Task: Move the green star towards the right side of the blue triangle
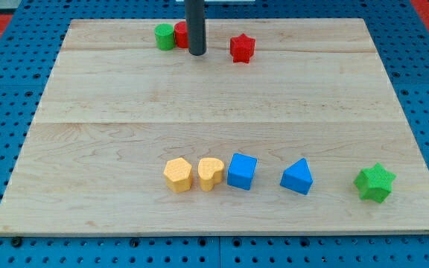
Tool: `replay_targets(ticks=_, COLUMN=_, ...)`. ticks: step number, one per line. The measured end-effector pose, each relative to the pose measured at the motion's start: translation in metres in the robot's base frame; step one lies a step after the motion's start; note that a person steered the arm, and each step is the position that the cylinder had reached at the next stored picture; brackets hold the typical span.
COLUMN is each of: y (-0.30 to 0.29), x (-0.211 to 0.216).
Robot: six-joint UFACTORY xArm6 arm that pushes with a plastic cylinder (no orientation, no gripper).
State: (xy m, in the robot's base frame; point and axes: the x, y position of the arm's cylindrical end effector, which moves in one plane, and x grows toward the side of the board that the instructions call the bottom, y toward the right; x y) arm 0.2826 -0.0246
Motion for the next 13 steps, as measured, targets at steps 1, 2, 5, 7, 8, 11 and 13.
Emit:
replay_targets(ticks=1, y=0.027, x=0.021)
replay_targets(ticks=2, y=0.027, x=0.02)
replay_targets(ticks=5, y=0.029, x=0.033)
replay_targets(ticks=7, y=0.22, x=0.082)
replay_targets(ticks=8, y=0.343, x=0.142)
replay_targets(ticks=11, y=0.351, x=0.332)
replay_targets(ticks=13, y=0.288, x=0.332)
